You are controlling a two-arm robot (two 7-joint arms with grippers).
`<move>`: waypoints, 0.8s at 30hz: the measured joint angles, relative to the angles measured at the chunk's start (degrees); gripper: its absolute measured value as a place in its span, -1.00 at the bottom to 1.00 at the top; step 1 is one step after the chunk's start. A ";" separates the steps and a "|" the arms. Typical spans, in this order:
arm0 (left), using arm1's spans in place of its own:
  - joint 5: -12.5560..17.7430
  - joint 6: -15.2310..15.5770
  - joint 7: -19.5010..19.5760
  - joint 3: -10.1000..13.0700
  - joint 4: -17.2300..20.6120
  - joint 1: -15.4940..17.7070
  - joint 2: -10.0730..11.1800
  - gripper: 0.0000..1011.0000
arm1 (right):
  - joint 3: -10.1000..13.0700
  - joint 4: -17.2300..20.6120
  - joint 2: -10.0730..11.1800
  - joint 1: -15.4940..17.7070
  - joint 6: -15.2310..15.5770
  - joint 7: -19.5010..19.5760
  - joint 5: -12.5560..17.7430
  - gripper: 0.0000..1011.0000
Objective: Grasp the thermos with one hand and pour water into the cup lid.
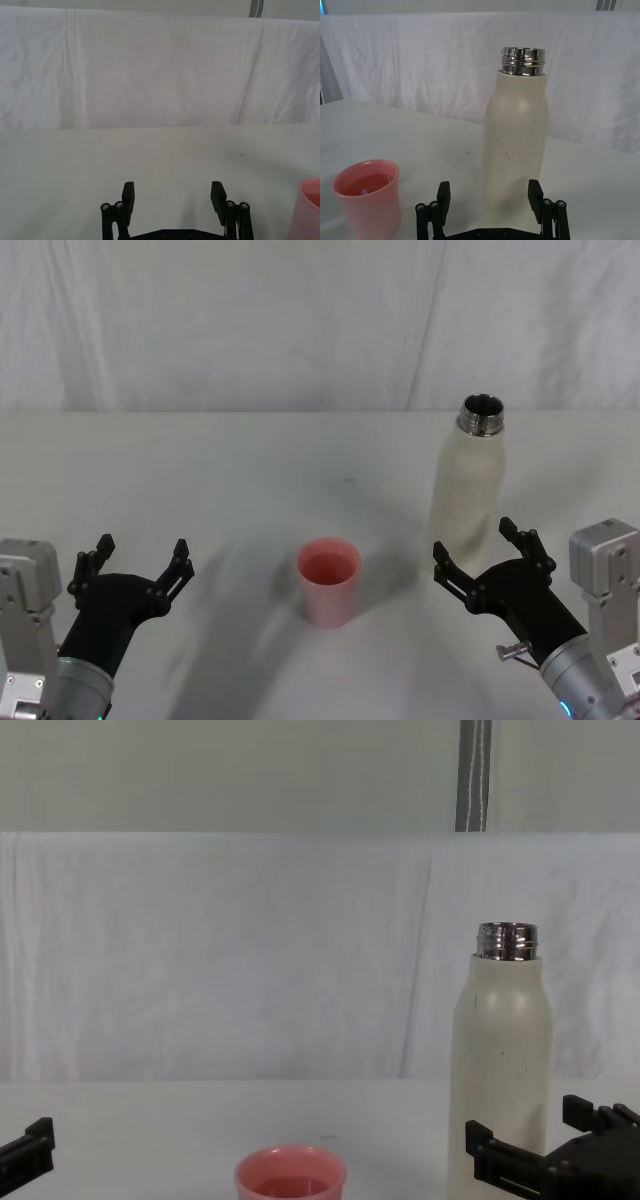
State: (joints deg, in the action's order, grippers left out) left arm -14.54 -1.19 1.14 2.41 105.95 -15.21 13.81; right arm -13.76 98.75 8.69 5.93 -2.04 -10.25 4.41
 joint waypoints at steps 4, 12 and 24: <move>0.00 0.00 0.00 0.00 0.00 0.00 0.00 0.98 | 0.09 0.19 0.04 0.04 -0.09 0.01 0.03 0.98; 0.00 0.00 0.00 0.00 0.00 0.00 0.00 0.98 | 0.40 0.70 0.21 0.44 -0.10 0.08 0.24 0.98; 0.00 0.00 0.00 0.00 0.00 0.00 0.00 0.98 | 0.54 0.78 0.43 0.53 0.07 -0.21 0.66 0.98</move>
State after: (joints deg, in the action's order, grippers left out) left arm -14.54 -1.19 1.14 2.41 105.95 -15.21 13.81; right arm -13.22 99.53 9.12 6.45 -1.97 -10.46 5.07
